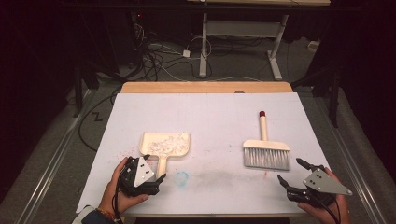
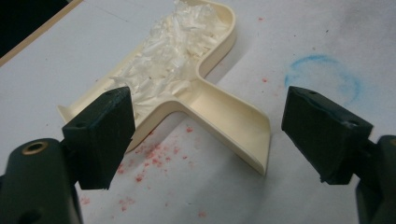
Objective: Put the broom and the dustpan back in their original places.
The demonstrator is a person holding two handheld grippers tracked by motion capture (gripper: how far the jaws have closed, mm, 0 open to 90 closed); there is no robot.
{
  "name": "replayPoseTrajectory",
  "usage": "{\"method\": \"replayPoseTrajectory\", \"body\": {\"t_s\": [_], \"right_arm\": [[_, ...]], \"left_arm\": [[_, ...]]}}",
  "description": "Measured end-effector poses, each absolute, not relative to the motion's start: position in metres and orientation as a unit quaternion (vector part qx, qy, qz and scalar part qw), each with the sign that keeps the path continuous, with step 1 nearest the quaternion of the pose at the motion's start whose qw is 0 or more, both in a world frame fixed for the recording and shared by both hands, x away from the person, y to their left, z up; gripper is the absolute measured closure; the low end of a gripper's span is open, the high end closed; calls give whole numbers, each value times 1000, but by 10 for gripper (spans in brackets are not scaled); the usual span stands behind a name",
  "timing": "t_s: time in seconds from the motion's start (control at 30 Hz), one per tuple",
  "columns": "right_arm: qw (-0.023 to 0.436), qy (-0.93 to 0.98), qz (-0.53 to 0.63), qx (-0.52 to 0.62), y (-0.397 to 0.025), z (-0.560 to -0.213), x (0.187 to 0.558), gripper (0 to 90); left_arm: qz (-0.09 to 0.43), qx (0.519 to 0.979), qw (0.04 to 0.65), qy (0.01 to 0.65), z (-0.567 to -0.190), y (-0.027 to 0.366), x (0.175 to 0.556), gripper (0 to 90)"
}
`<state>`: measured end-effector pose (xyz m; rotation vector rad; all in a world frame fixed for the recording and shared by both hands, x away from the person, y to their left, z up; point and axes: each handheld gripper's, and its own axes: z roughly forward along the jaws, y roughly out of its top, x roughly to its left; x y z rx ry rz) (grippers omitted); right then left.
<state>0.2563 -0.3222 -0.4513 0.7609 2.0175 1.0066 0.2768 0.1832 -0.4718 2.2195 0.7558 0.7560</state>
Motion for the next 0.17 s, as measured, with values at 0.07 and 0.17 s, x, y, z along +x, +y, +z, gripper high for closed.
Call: {"method": "replayPoseTrajectory", "body": {"t_s": [0.07,0.17], "right_arm": [[372,787,391,298,-322,-452,258,197],[374,785,392,300,-324,-451,258,191]], "left_arm": [[289,850,332,289,-472,182,277,169],[286,849,338,290,-471,181,279,169]]}}
